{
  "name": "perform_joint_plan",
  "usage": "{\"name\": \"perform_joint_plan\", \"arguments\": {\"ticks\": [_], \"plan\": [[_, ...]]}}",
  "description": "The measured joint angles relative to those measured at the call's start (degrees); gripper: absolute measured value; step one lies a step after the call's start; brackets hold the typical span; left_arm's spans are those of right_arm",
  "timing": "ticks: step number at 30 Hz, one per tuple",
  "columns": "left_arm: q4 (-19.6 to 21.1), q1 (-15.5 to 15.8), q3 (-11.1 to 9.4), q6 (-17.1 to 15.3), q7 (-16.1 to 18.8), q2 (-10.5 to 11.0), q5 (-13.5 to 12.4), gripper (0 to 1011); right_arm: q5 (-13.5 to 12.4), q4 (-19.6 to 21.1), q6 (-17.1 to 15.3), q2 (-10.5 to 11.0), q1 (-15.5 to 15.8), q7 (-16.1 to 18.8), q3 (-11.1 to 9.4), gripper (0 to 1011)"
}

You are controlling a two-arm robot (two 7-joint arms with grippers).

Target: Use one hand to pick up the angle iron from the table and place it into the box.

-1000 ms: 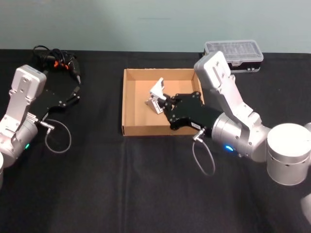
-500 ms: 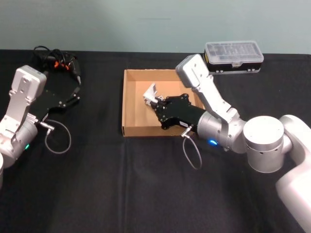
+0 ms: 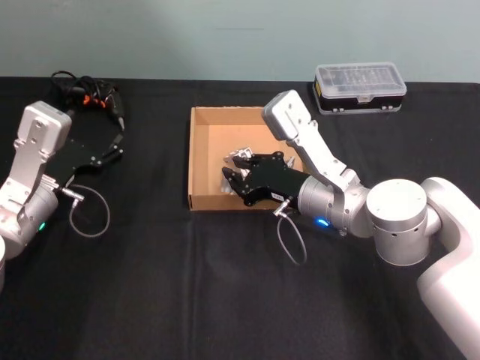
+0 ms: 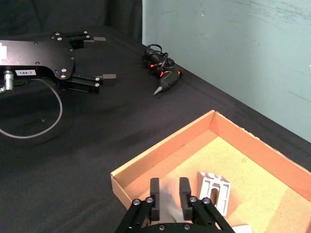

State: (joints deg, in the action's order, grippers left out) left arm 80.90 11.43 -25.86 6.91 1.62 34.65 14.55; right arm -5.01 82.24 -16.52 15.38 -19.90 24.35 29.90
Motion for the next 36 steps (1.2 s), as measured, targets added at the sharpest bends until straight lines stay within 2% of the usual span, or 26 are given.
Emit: {"name": "perform_joint_plan", "arguments": {"ticks": [1, 5, 6, 8, 12, 15, 18, 22, 26, 34, 36], "plan": [[0.0, 0.0, 0.0, 0.0, 0.0, 0.0, 0.0, 1000, 0.0, 0.0, -0.1, 0.0, 0.0, 0.0, 0.0, 285], [0.0, 0.0, 0.0, 0.0, 0.0, 0.0, 0.0, 1000, 0.0, 0.1, -0.3, 0.1, 0.2, 0.0, -0.1, 362], [0.0, 0.0, 0.0, 0.0, 0.0, 0.0, 0.0, 1000, 0.0, 0.2, -0.3, 0.2, 0.3, -0.1, -0.2, 421], [0.0, 0.0, 0.0, 0.0, 0.0, 0.0, 0.0, 1000, -0.1, 0.3, -0.3, 0.2, 0.5, -0.2, -0.3, 457], [0.0, 0.0, 0.0, 0.0, 0.0, 0.0, 0.0, 1000, -0.2, 0.5, -0.3, 0.3, 0.7, -0.4, -0.5, 626], [0.0, 0.0, 0.0, 0.0, 0.0, 0.0, 0.0, 1000, -0.4, 1.0, -0.3, 0.4, 1.0, -0.7, -0.9, 684], [0.0, 0.0, 0.0, 0.0, 0.0, 0.0, 0.0, 1000, -0.5, 1.7, 0.1, 0.5, 1.3, -1.2, -1.4, 816], [0.0, 0.0, 0.0, 0.0, 0.0, 0.0, 0.0, 1000, -0.6, 2.9, 0.8, 0.8, 1.6, -1.8, -2.3, 921], [0.0, 0.0, 0.0, 0.0, 0.0, 0.0, 0.0, 1000, -0.7, 5.3, 1.6, 1.5, 2.5, -3.5, -4.4, 1003], [0.0, 0.0, 0.0, 0.0, 0.0, 0.0, 0.0, 1000, -0.4, 9.4, 2.1, 3.2, 5.8, -7.6, -9.4, 1000], [0.0, 0.0, 0.0, 0.0, 0.0, 0.0, 0.0, 1000, -0.1, 10.6, 2.1, 3.7, 7.3, -9.0, -11.3, 1000]]}}
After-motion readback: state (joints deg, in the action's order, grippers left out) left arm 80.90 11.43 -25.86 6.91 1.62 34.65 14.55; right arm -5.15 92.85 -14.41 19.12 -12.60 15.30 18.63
